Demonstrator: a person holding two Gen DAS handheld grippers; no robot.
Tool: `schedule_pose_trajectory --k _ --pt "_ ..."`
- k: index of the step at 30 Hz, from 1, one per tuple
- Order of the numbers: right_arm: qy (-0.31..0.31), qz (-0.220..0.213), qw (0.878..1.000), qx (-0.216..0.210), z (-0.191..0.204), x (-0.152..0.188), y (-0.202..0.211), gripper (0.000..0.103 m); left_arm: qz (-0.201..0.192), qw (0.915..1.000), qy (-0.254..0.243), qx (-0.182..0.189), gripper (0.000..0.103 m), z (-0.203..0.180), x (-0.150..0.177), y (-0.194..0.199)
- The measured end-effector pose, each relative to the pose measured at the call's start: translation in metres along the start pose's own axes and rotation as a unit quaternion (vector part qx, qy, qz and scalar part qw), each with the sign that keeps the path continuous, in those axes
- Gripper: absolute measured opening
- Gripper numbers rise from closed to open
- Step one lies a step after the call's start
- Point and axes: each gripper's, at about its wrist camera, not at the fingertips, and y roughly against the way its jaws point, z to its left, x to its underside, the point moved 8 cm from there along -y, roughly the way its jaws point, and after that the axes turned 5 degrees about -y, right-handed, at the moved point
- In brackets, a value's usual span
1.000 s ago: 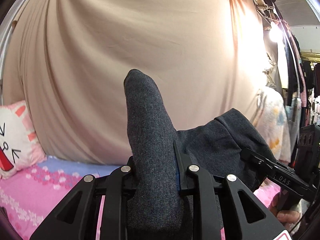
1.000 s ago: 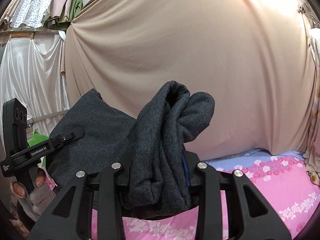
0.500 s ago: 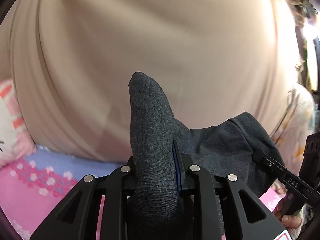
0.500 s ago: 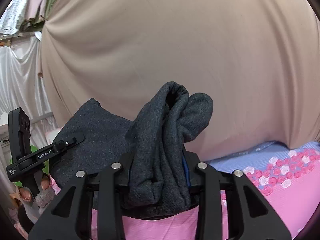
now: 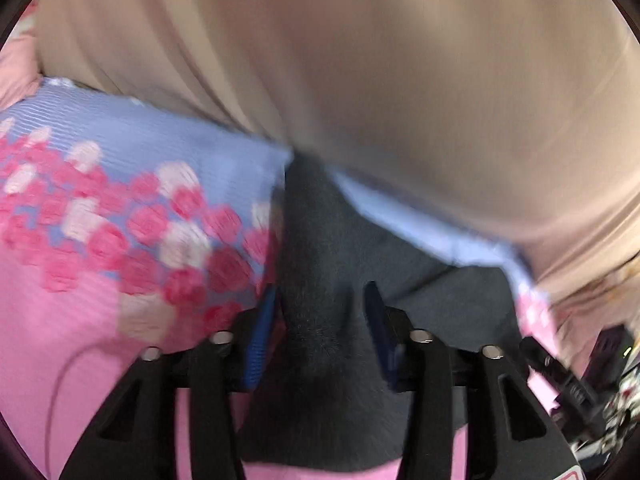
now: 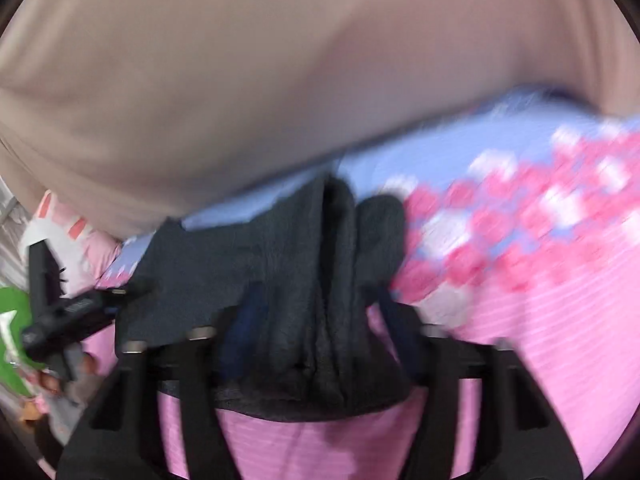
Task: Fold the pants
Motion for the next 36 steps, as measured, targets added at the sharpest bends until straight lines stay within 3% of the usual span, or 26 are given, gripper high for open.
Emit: schedule_pose_trajectory --k 1,2,4,5,6,7,8,10,13,15,16,18,20,21,23,25,28,29,30,32,34,36 --pt "-0.004 0.008 1.0 -0.009 0.002 0.003 0.002 0.089 -0.01 0.9999 -0.003 -0.003 0.073 0.001 0.0 0.011" --pt "-0.011 0.021 1.0 -0.012 0.002 0.008 -0.001 0.089 -0.01 0.9999 -0.006 -0.011 0.08 0.003 0.005 0.017" --pt "-0.016 0.054 0.998 0.002 -0.003 0.025 -0.014 0.089 0.014 0.9999 -0.007 -0.007 0.082 0.003 0.024 0.012" --pt "-0.014 0.07 0.997 0.007 -0.004 0.034 -0.023 0.077 0.039 0.9992 -0.007 -0.003 0.082 0.003 0.036 0.003" --pt "0.003 0.066 0.997 0.028 -0.006 0.036 -0.03 0.073 0.058 0.9983 -0.008 0.0 0.077 0.003 0.046 -0.005" --pt "0.015 0.068 0.997 0.027 0.0 0.035 -0.029 0.048 0.057 0.998 -0.022 -0.013 0.066 -0.002 0.052 -0.009" --pt "0.016 0.071 0.997 0.016 0.006 0.034 -0.026 0.036 0.057 0.9972 -0.045 -0.017 0.053 -0.014 0.052 -0.005" --pt "0.016 0.047 0.999 0.009 0.016 0.027 -0.006 0.032 0.056 0.9966 -0.058 -0.019 0.037 -0.026 0.047 0.007" --pt "-0.002 0.033 0.999 -0.01 0.015 0.027 0.023 0.031 0.057 0.9979 -0.017 0.027 0.035 -0.03 0.045 0.032" --pt "-0.017 0.049 0.999 0.005 -0.002 0.037 0.022 0.035 0.076 0.9964 0.0 0.038 0.037 -0.025 0.052 0.031" --pt "-0.025 0.07 0.997 0.018 -0.013 0.048 0.013 0.045 0.099 0.9947 0.008 0.027 0.041 -0.02 0.062 0.019" --pt "-0.043 0.069 0.997 0.008 -0.023 0.055 0.015 0.048 0.104 0.9944 0.016 0.011 0.053 -0.014 0.074 0.005" --pt "-0.04 0.04 0.998 0.03 -0.02 0.042 0.036 0.051 0.087 0.9953 0.03 0.028 0.053 -0.013 0.072 0.019" --pt "-0.018 -0.008 0.999 0.044 -0.013 0.028 0.054 0.052 0.076 0.9964 0.029 0.025 0.049 -0.013 0.066 0.028" --pt "0.019 -0.037 0.998 0.039 0.007 0.008 0.063 0.076 0.021 0.9995 0.006 0.022 0.05 -0.021 0.049 0.058" --pt "0.03 -0.021 0.999 0.021 0.017 -0.004 0.043 0.091 -0.02 0.9997 -0.014 0.007 0.051 -0.031 0.033 0.077" --pt "0.054 0.028 0.995 0.081 0.008 -0.01 -0.025 0.088 -0.041 0.9987 -0.029 -0.011 0.06 -0.032 0.026 0.082" --pt "0.052 0.048 0.994 0.086 0.004 -0.005 -0.043 0.057 -0.042 0.9986 -0.029 -0.012 0.06 -0.032 0.03 0.077" --pt "0.047 0.07 0.994 0.072 0.004 -0.001 -0.055 0.035 -0.04 0.9987 -0.03 -0.011 0.06 -0.032 0.03 0.073" --pt "0.064 0.029 0.995 0.076 0.016 -0.011 -0.041 0.013 -0.032 0.9988 -0.032 -0.02 0.06 -0.027 0.035 0.066" --pt "0.065 -0.024 0.995 0.065 0.024 -0.026 -0.016 0.011 -0.021 0.9986 -0.04 -0.028 0.06 -0.023 0.04 0.056" --pt "0.049 -0.015 0.992 0.112 -0.002 -0.029 -0.022 0.011 -0.016 0.9985 -0.039 -0.034 0.06 -0.02 0.045 0.053"
